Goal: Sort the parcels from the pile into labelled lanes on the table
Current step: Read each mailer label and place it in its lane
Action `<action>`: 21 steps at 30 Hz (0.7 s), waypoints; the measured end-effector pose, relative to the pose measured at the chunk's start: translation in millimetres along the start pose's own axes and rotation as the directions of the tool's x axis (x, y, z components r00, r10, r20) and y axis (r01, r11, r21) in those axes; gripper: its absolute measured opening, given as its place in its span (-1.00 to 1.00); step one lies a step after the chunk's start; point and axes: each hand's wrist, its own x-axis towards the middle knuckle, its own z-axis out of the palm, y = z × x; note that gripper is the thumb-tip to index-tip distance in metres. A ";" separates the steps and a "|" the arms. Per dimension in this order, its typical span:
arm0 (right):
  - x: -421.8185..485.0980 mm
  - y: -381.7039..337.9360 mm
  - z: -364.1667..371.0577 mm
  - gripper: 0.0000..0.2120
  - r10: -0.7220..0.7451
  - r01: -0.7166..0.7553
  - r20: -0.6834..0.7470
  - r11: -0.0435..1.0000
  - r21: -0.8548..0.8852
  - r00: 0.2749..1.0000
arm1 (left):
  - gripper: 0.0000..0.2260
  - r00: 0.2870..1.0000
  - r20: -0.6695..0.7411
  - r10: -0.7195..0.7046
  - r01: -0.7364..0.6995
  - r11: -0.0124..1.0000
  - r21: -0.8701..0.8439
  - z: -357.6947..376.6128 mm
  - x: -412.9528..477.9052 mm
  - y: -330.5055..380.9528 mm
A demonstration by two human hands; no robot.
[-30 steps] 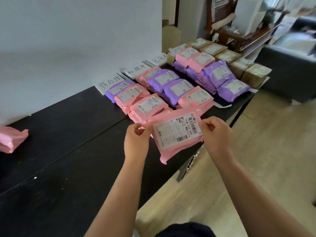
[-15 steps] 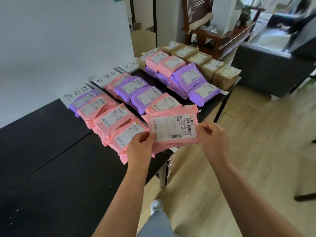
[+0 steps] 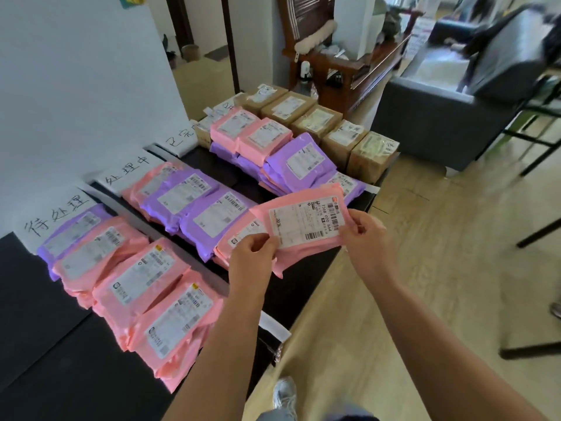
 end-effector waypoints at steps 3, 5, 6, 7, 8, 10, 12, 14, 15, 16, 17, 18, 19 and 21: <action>24.4 6.6 0.3 -0.70 0.019 -0.019 0.008 1.000 0.016 1.000 | -0.92 1.000 0.023 0.018 -0.020 0.998 0.065 18.3 21.3 3.8; 42.9 12.4 0.5 -0.70 0.036 -0.036 0.023 0.999 0.016 0.999 | -0.93 0.999 0.036 0.014 -0.017 0.996 0.091 30.1 33.0 5.4; 53.3 15.6 0.6 -0.71 0.035 -0.035 0.034 0.999 0.004 0.999 | -0.90 0.999 0.042 0.007 -0.011 0.995 0.104 36.4 38.8 6.8; 64.4 19.4 1.4 -0.72 0.035 -0.035 0.046 0.999 -0.007 0.998 | -0.87 0.999 0.041 -0.003 -0.001 0.993 0.116 42.8 45.2 7.7; 75.6 23.0 1.9 -0.73 0.043 -0.042 0.062 0.999 -0.017 0.997 | -0.84 0.999 0.036 -0.011 0.006 0.992 0.126 49.8 51.7 9.3; 99.3 29.7 2.3 -0.71 0.062 -0.058 0.090 0.997 -0.043 0.994 | -0.81 1.000 0.023 -0.014 0.010 0.989 0.149 65.8 65.8 12.2; 124.8 34.8 0.7 -0.68 0.071 -0.062 0.125 0.995 -0.078 0.990 | -0.80 1.000 0.015 -0.023 0.021 0.988 0.154 84.1 77.6 15.8; 153.9 39.5 -1.9 -0.70 0.070 -0.056 0.177 0.995 -0.083 0.982 | -0.80 0.999 -0.008 -0.050 0.050 0.987 0.150 104.8 88.5 20.7; 169.1 41.0 -3.3 -0.71 0.066 -0.051 0.207 0.996 -0.077 0.976 | -0.81 0.998 -0.025 -0.064 0.067 0.987 0.146 115.1 94.1 23.1; 184.2 42.7 -5.1 -0.70 0.056 -0.038 0.234 0.996 -0.080 0.971 | -0.81 0.996 -0.039 -0.076 0.081 0.986 0.145 125.7 99.8 25.1; 198.6 43.3 -7.4 -0.69 0.046 -0.023 0.255 0.996 -0.090 0.966 | -0.82 0.994 -0.047 -0.095 0.101 0.983 0.150 136.6 104.5 27.0; 213.3 44.0 -9.6 -0.69 0.033 -0.001 0.276 0.993 -0.114 0.961 | -0.85 0.992 -0.050 -0.113 0.120 0.981 0.155 147.6 108.6 29.6; 227.3 44.2 -11.3 -0.71 0.022 0.019 0.292 0.990 -0.137 0.956 | -0.89 0.991 -0.053 -0.126 0.133 0.979 0.153 158.1 112.8 31.6; 254.5 47.6 -11.6 -0.73 0.012 0.052 0.330 0.981 -0.185 0.944 | -0.90 0.988 -0.070 -0.139 0.148 0.978 0.147 177.5 122.1 35.3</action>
